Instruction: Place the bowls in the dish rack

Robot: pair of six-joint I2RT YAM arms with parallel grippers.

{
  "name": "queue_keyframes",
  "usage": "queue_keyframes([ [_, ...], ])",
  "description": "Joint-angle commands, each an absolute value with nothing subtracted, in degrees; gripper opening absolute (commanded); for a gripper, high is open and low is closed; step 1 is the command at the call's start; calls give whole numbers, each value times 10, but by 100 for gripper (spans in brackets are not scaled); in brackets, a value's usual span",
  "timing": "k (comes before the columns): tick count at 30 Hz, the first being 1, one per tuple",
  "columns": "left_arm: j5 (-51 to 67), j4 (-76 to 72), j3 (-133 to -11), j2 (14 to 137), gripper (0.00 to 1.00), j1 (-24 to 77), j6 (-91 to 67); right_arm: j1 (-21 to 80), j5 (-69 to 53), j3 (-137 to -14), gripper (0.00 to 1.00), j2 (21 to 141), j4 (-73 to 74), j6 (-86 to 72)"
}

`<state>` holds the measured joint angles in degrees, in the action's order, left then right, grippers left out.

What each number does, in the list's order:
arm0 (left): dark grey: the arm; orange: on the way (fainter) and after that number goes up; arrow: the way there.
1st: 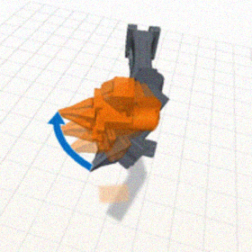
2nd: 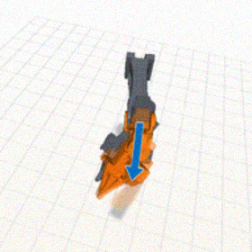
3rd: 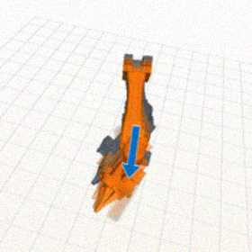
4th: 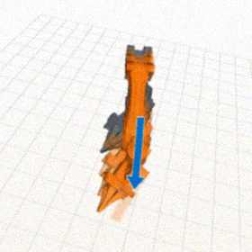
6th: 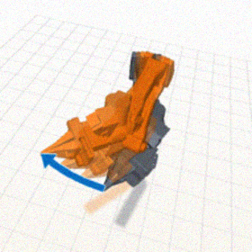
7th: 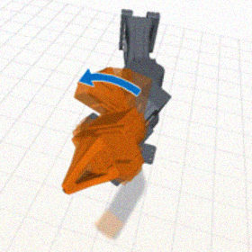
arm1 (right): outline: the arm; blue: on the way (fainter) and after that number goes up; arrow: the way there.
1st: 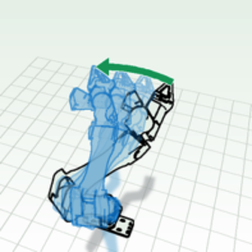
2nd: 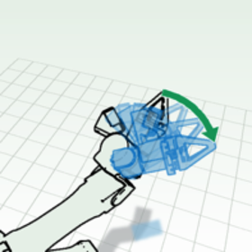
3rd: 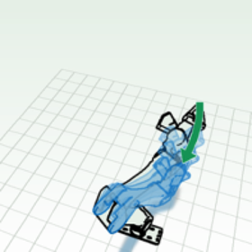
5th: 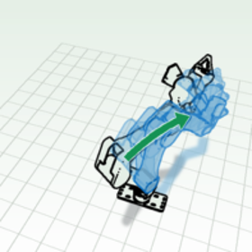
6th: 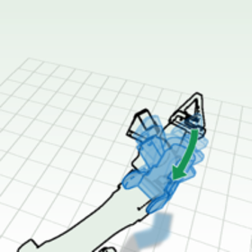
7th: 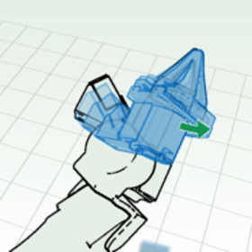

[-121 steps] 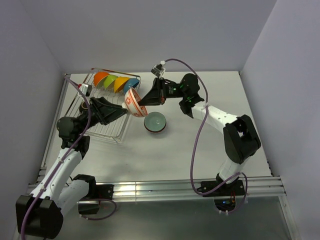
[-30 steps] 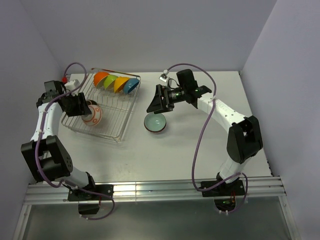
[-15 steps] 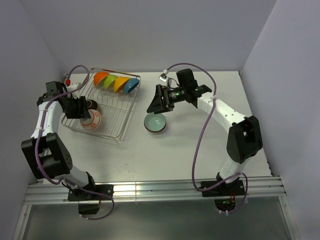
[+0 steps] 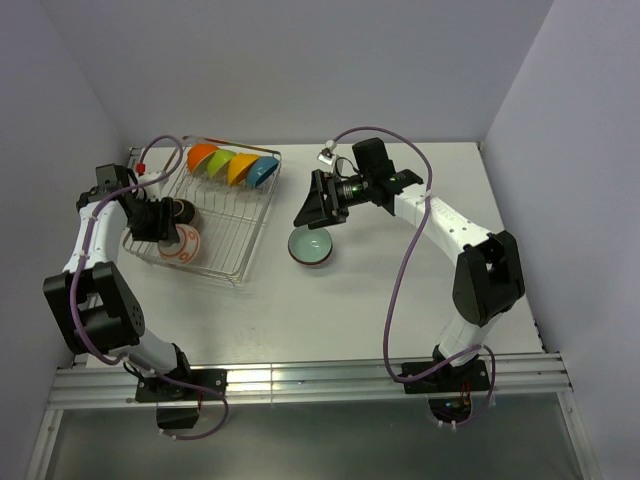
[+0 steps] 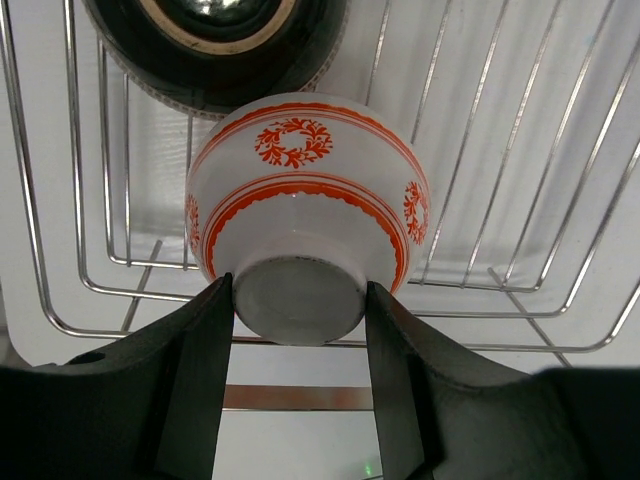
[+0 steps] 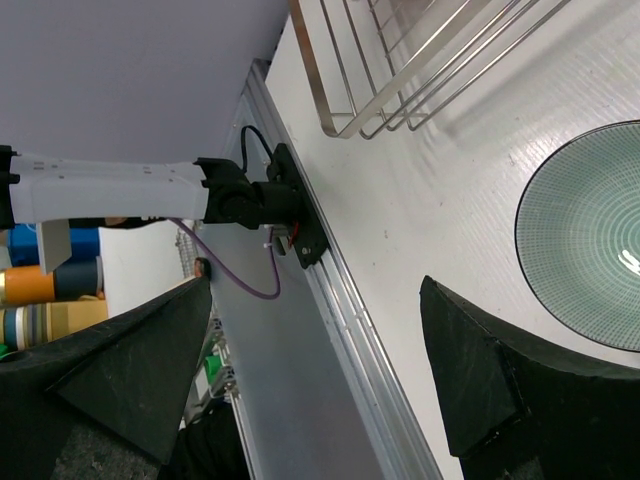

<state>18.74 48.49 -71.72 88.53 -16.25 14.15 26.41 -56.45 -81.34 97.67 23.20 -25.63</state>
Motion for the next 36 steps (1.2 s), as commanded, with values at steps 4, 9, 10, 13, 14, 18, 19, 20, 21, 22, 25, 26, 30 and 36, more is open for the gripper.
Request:
queue_keyframes([
  [4,120,456,-726,886,0,-159,142,265,-576,-840,92,983,235,-246],
  [9,82,436,-718,882,0,-159,136,265,-576,-841,92,984,236,-247],
  [10,77,428,-713,881,0,-158,135,264,-575,-842,92,985,236,-246],
  [13,59,422,-706,875,0,-158,133,265,-574,-841,92,983,238,-243],
  [14,49,418,-705,875,0,-158,134,264,-574,-841,92,983,239,-243],
  [18,31,408,-703,877,0,-158,137,264,-574,-843,92,985,242,-242],
  [19,28,407,-701,878,0,-158,136,264,-574,-844,92,985,243,-242],
  [20,26,406,-701,879,0,-159,138,264,-574,-842,92,986,243,-241],
  [21,23,403,-700,881,0,-159,139,265,-574,-841,92,984,243,-240],
  [22,19,402,-700,882,0,-158,139,265,-573,-841,92,984,243,-239],
  [25,7,396,-697,886,0,-159,135,264,-571,-841,92,983,248,-234],
  [26,4,394,-696,888,0,-158,134,265,-570,-840,92,983,250,-233],
  [30,3,391,-696,889,0,-160,127,265,-567,-840,92,982,252,-227],
  [36,28,407,-711,885,35,-159,121,264,-552,-844,93,975,270,-210],
])
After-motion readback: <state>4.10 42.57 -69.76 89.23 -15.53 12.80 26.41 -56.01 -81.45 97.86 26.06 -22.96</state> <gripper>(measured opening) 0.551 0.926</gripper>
